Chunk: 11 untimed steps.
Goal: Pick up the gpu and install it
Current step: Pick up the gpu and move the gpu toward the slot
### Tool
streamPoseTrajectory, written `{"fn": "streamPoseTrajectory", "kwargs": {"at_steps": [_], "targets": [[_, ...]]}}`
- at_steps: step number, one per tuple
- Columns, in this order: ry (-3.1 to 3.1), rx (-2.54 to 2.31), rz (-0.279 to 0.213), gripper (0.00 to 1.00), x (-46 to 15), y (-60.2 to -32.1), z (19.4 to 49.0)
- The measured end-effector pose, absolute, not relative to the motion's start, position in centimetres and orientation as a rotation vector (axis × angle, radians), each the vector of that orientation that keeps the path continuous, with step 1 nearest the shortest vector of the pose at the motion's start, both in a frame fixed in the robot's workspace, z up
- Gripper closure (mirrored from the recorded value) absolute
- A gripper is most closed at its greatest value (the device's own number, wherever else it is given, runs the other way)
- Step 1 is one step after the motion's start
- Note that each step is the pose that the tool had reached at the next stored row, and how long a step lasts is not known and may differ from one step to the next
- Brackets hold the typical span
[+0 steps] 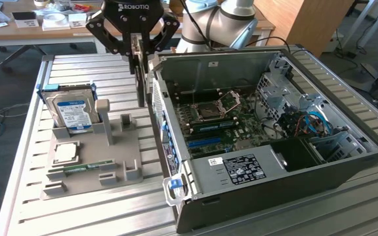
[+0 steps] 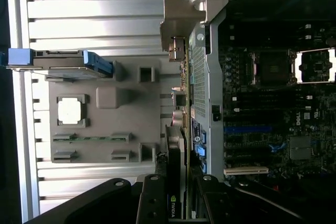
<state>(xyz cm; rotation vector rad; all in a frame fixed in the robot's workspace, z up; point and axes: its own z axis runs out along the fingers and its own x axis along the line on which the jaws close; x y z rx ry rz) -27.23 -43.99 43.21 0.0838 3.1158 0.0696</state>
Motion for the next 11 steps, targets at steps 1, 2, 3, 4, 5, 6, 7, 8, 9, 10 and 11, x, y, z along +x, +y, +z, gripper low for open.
{"fn": "streamPoseTrajectory", "kwargs": {"at_steps": [1,2,3,4,5,6,7,8,9,10,11], "targets": [[3.116,0.084,0.07,0.73,-27.1,-44.0,43.2],[3.116,0.084,0.07,0.73,-27.0,-44.0,43.2],[3.116,0.084,0.071,0.73,-26.8,-44.0,43.2],[3.116,0.084,0.071,0.73,-26.7,-44.0,43.2],[3.116,0.084,0.072,0.73,-26.5,-44.0,43.2],[3.116,0.084,0.072,0.73,-26.4,-44.0,43.2],[3.116,0.084,0.073,0.73,-26.2,-44.0,43.2],[3.116,0.084,0.073,0.73,-26.1,-44.0,43.2],[3.116,0.084,0.074,0.73,-25.9,-44.0,43.2],[3.116,0.084,0.074,0.73,-25.8,-44.0,43.2],[3.116,0.084,0.075,0.73,-25.6,-44.0,43.2]]}}
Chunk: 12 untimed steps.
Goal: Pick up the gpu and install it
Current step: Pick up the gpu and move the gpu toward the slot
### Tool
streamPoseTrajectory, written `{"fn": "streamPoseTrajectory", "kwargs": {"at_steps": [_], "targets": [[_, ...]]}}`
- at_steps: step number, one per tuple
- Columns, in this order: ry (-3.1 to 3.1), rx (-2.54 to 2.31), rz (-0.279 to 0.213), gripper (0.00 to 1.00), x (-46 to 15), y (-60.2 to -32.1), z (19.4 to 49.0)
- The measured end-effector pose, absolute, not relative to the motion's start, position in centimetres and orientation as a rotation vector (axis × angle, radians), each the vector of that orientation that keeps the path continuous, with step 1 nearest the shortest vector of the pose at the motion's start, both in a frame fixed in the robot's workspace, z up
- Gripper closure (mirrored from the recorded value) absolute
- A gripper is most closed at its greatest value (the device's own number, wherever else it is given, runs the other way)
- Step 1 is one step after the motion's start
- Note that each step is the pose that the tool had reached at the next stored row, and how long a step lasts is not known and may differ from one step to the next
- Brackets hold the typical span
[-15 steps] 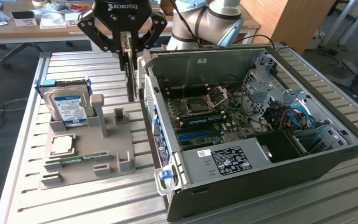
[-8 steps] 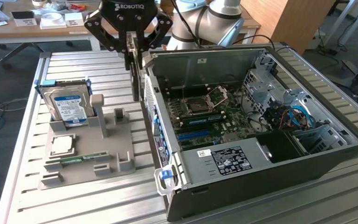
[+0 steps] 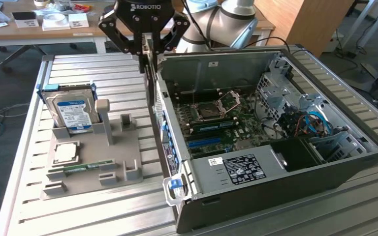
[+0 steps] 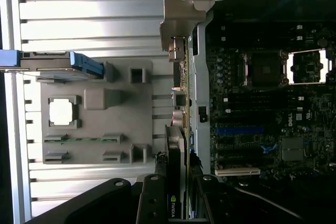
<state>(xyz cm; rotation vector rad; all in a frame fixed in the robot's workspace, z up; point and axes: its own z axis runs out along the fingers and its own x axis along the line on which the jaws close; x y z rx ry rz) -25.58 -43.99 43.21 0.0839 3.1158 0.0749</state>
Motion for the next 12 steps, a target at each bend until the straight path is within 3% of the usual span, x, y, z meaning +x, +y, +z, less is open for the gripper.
{"fn": "streamPoseTrajectory", "kwargs": {"at_steps": [12], "targets": [[3.116,0.084,0.077,0.73,-23.6,-44.0,43.2]]}}
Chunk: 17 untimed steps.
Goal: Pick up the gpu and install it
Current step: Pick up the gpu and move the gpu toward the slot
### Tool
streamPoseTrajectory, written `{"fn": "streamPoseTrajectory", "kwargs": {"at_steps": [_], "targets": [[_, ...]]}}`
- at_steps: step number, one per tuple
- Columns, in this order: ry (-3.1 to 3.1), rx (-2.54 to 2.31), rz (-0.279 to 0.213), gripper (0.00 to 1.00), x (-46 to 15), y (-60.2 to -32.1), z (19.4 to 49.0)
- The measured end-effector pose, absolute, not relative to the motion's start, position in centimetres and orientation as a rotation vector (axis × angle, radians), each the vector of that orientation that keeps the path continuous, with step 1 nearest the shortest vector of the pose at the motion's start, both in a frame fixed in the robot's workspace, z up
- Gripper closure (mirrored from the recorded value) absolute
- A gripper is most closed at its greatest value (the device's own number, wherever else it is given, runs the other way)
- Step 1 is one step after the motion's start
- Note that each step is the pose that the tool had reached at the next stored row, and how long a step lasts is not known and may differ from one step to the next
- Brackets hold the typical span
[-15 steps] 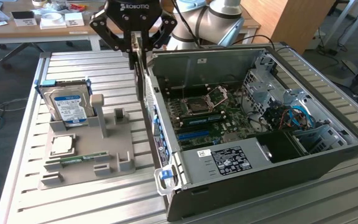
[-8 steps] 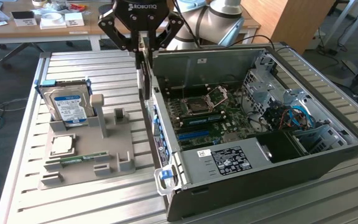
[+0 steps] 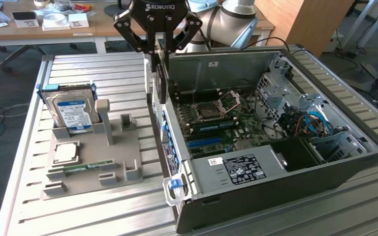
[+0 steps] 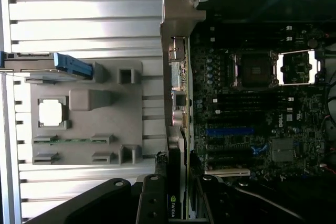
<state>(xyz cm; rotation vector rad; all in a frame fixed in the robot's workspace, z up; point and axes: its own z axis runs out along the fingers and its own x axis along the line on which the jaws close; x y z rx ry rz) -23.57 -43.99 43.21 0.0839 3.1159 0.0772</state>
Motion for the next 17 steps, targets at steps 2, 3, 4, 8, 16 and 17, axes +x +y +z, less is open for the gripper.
{"fn": "streamPoseTrajectory", "kwargs": {"at_steps": [2,3,4,8,16,17], "targets": [[3.116,0.084,0.077,0.73,-23.2,-44.0,43.2],[3.116,0.084,0.077,0.73,-23.0,-44.0,43.2],[3.116,0.084,0.078,0.73,-22.8,-44.0,43.2],[3.116,0.084,0.078,0.73,-22.0,-44.0,43.2],[3.116,0.084,0.078,0.73,-20.5,-44.0,43.2],[3.116,0.084,0.079,0.73,-20.4,-44.0,43.2]]}}
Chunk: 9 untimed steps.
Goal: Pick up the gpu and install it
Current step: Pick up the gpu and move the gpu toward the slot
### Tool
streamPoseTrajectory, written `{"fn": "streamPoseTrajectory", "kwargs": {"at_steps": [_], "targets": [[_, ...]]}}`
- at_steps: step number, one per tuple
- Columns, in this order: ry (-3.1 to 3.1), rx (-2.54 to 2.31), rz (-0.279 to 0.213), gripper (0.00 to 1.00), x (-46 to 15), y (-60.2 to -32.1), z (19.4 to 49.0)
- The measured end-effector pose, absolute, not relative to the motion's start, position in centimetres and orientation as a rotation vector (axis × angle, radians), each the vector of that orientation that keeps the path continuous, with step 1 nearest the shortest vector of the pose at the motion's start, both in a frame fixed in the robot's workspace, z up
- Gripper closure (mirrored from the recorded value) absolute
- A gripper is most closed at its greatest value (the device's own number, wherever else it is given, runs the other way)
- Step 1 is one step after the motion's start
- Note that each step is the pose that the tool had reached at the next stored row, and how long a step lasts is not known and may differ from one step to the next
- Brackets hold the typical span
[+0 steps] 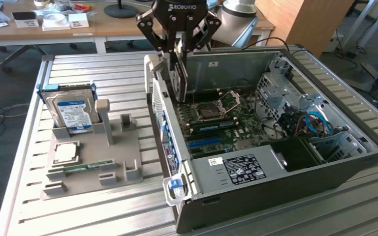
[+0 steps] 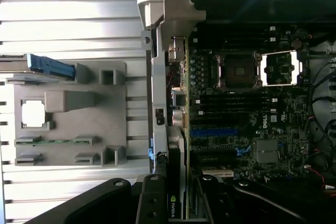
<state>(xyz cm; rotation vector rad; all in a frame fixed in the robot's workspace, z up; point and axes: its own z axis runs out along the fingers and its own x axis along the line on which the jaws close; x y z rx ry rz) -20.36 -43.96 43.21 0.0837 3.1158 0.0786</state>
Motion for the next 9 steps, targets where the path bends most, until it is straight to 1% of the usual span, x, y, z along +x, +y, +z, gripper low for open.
{"fn": "streamPoseTrajectory", "kwargs": {"at_steps": [9], "targets": [[3.116,0.084,0.08,0.73,-18.8,-43.9,43.2]]}}
